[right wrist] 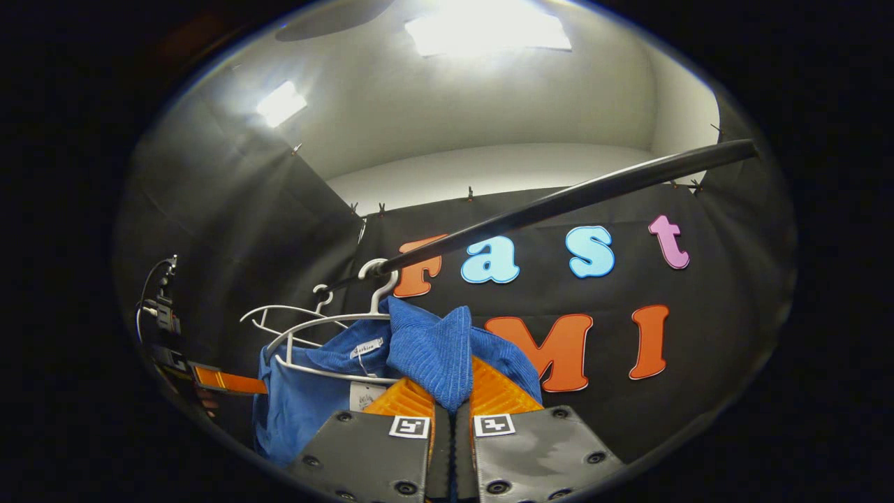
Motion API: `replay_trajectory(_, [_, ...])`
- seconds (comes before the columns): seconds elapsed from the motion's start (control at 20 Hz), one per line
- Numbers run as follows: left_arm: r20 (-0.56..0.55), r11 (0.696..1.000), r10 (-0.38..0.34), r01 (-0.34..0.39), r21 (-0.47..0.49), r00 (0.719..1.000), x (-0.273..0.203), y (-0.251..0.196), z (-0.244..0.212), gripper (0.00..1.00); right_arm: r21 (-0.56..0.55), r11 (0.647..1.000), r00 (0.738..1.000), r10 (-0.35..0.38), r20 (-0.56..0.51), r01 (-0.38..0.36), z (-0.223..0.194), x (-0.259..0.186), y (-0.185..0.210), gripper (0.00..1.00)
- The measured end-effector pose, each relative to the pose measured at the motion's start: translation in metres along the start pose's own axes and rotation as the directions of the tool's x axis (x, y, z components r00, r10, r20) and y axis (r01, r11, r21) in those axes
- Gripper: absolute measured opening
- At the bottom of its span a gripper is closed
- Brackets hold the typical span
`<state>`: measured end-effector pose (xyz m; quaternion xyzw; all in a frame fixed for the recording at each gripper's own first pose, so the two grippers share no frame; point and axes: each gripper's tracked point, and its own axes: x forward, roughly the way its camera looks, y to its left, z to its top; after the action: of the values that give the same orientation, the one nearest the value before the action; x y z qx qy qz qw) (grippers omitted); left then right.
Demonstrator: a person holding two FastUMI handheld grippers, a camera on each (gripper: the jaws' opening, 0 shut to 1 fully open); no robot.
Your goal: Grasp the clothes on the hanger with both hands and then place them into the laundry hamper below.
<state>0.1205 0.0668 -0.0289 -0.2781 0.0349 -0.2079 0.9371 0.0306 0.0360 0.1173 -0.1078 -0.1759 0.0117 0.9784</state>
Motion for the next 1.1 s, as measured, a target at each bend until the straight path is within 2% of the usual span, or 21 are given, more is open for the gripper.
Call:
replay_trajectory(0.1, [0.010,1.000,-0.005,0.005,-0.008,1.000,0.000,0.004,0.004,0.69,-0.012,1.000,1.000,-0.001,-0.001,0.001,0.000,0.002,0.002,0.10])
replay_trajectory(0.2, [0.008,1.000,-0.002,0.002,-0.011,1.000,0.005,0.004,0.003,0.72,-0.025,1.000,1.000,0.001,0.002,-0.001,-0.001,0.005,0.002,0.10])
replay_trajectory(0.25, [-0.004,1.000,-0.016,0.016,-0.017,1.000,0.011,-0.003,0.001,0.82,-0.031,1.000,1.000,0.003,0.002,-0.003,0.000,0.004,0.004,0.10])
replay_trajectory(0.3, [-0.024,0.999,-0.041,0.041,-0.016,0.999,0.016,-0.010,-0.004,0.76,-0.036,0.999,1.000,0.005,0.003,-0.005,0.000,0.004,0.005,0.10])
replay_trajectory(0.4, [-0.053,0.997,-0.055,0.057,0.045,0.997,0.029,-0.015,-0.012,0.80,-0.044,0.999,1.000,0.005,0.003,-0.005,0.000,0.005,0.004,0.10])
replay_trajectory(0.5, [-0.021,0.988,0.024,-0.020,0.150,0.999,0.038,0.000,-0.013,0.88,-0.045,0.999,1.000,0.003,0.001,-0.003,-0.001,0.007,0.005,0.10])
replay_trajectory(0.6, [0.020,0.978,0.076,-0.079,0.193,0.997,0.055,0.014,-0.009,0.90,-0.039,0.999,1.000,0.003,-0.007,-0.003,-0.003,0.007,0.005,0.10])
replay_trajectory(0.8, [0.035,0.974,0.064,-0.071,0.216,0.997,0.075,0.015,-0.006,0.90,-0.044,0.999,1.000,-0.004,-0.017,0.003,-0.009,0.010,0.004,0.10])
replay_trajectory(0.9, [0.043,0.953,0.093,-0.101,0.286,0.995,0.072,0.015,0.001,0.40,-0.044,0.999,1.000,-0.008,-0.020,0.008,-0.010,0.012,0.002,0.10])
replay_trajectory(0.95, [0.057,0.929,0.105,-0.119,0.349,0.993,0.072,0.010,0.007,0.14,-0.046,0.999,1.000,-0.017,-0.019,0.016,-0.011,0.015,-0.001,0.10])
replay_trajectory(1.0, [0.075,0.897,0.114,-0.135,0.422,0.991,0.070,0.007,0.015,0.16,-0.054,0.998,0.999,-0.037,-0.013,0.037,-0.011,0.016,-0.005,0.10])
replay_trajectory(1.05, [0.096,0.859,0.121,-0.153,0.488,0.988,0.064,0.004,0.028,0.05,-0.066,0.996,0.998,-0.060,0.002,0.060,-0.006,0.013,-0.009,0.10])
replay_trajectory(1.1, [0.122,0.827,0.119,-0.167,0.537,0.985,0.059,-0.002,0.043,0.12,-0.079,0.994,0.997,-0.075,0.017,0.076,-0.003,0.012,-0.012,0.10])
